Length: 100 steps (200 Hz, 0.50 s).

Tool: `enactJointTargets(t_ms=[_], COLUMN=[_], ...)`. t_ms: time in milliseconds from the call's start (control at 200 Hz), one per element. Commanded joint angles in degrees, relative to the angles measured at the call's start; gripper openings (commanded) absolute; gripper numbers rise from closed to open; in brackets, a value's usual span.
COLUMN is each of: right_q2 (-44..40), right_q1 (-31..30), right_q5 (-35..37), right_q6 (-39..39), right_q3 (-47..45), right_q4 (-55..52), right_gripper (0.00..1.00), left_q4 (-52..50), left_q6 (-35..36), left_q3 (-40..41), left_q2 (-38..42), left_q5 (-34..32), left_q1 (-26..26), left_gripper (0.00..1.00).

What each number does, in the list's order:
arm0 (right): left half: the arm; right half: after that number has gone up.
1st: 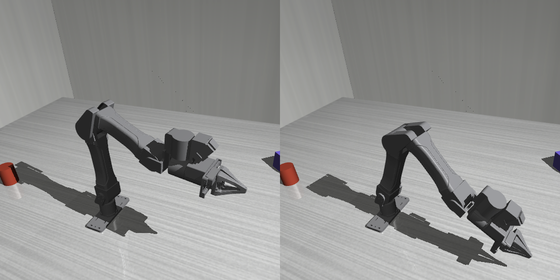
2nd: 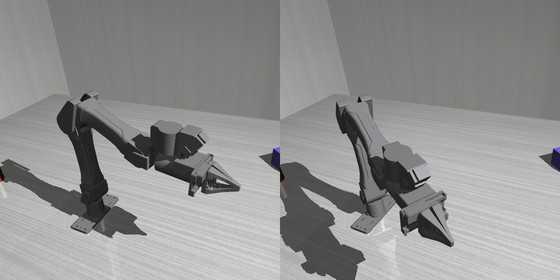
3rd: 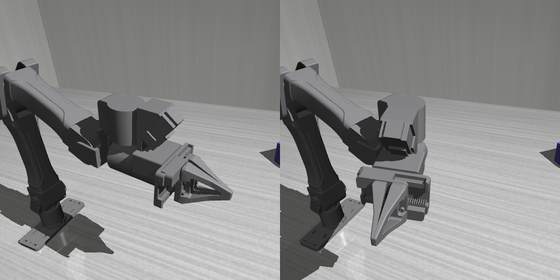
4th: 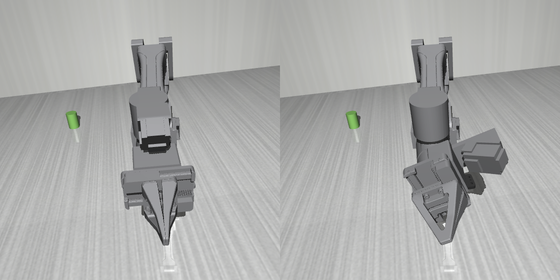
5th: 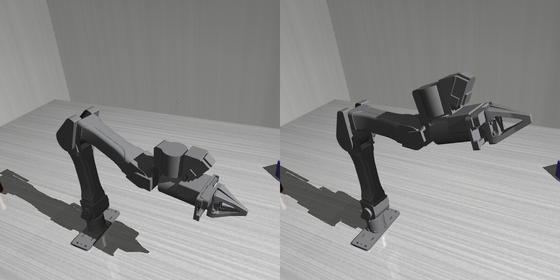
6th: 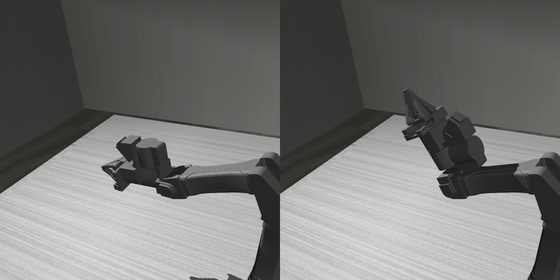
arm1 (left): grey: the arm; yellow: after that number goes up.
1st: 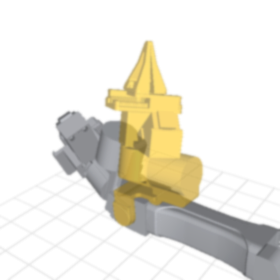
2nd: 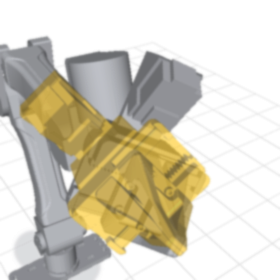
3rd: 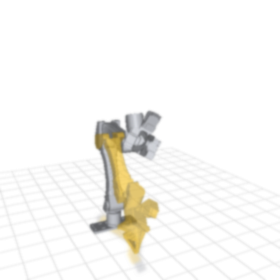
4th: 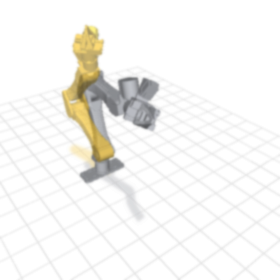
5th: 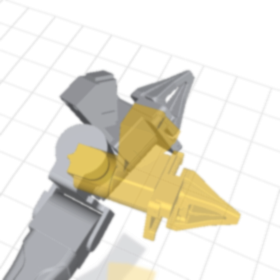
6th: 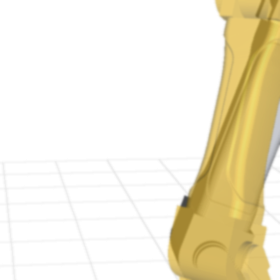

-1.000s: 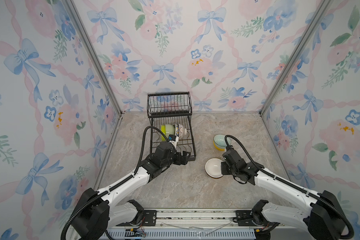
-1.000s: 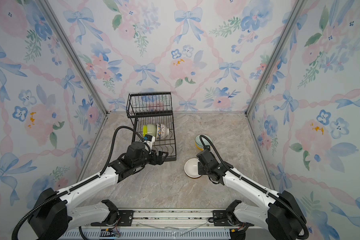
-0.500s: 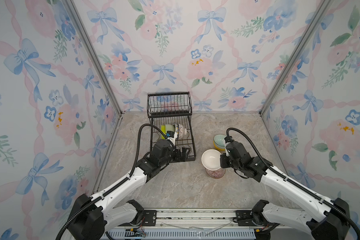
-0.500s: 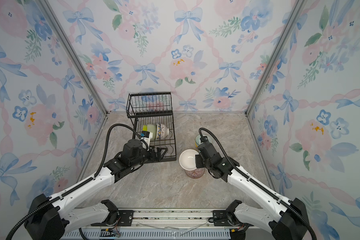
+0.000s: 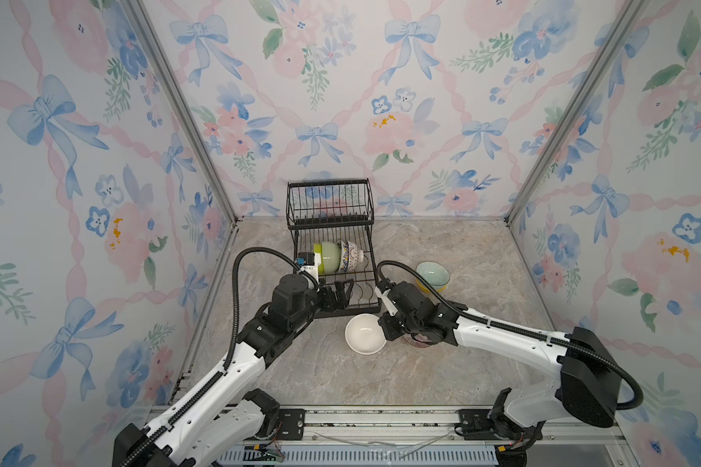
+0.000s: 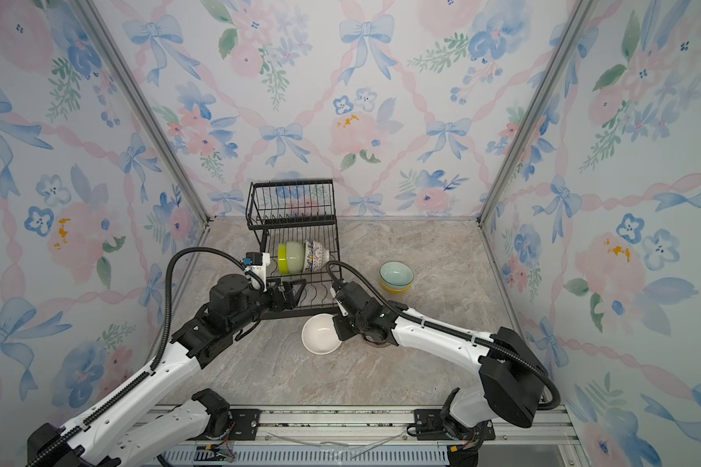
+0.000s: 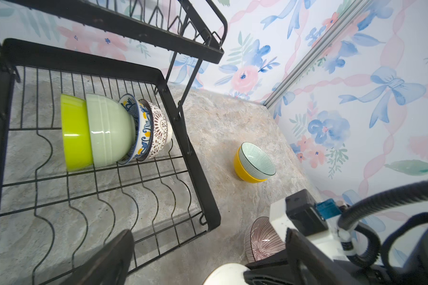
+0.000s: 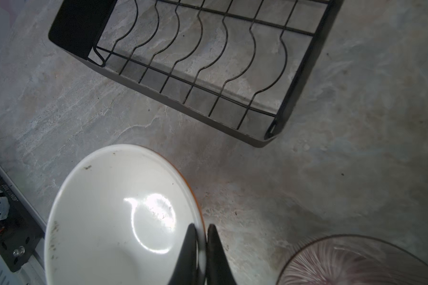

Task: Load bowls into a dish rack
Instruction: Pick up the bowl from the bowl, then place the bowl at the center of the table.

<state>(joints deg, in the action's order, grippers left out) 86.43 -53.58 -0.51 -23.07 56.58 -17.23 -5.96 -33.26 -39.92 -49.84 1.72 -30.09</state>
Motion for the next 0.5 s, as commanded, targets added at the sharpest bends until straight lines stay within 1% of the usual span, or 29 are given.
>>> enactJointTargets(t_ms=[0,160,200,260,495], right_q2=[2.82,7.9,8.06,10.78,16.16], right_q1=[-1.34,-2.27,-2.31,-2.54,-3.09], right_q5=[-2.34,-3.71,-4.35,-4.61,-3.23], right_q6=[-1.59,-2.82,-3.18,-3.56,-3.82], right_q3=[2.9,4.64,4.77,5.31,8.45], right_q4=[6.29,9.01,10.06,11.22,10.75], right_gripper=[0.0,0.0,0.0,0.0,0.0], left_q4=[-3.08,-5.2,-5.46,-5.58,-6.65], left_q6=[-0.77,-0.72,-0.76,-0.87,-1.47], left_q3=[2.23,3.6,4.0,4.54,5.78], left_q2=[2.69,5.27,5.87,6.62,8.4], left_q5=[0.48,1.31,1.33,1.33,1.72], left_q1=[1.73,2.79,2.84,2.91,3.09], left_gripper=[0.98,0.98,0.98,0.98,0.98])
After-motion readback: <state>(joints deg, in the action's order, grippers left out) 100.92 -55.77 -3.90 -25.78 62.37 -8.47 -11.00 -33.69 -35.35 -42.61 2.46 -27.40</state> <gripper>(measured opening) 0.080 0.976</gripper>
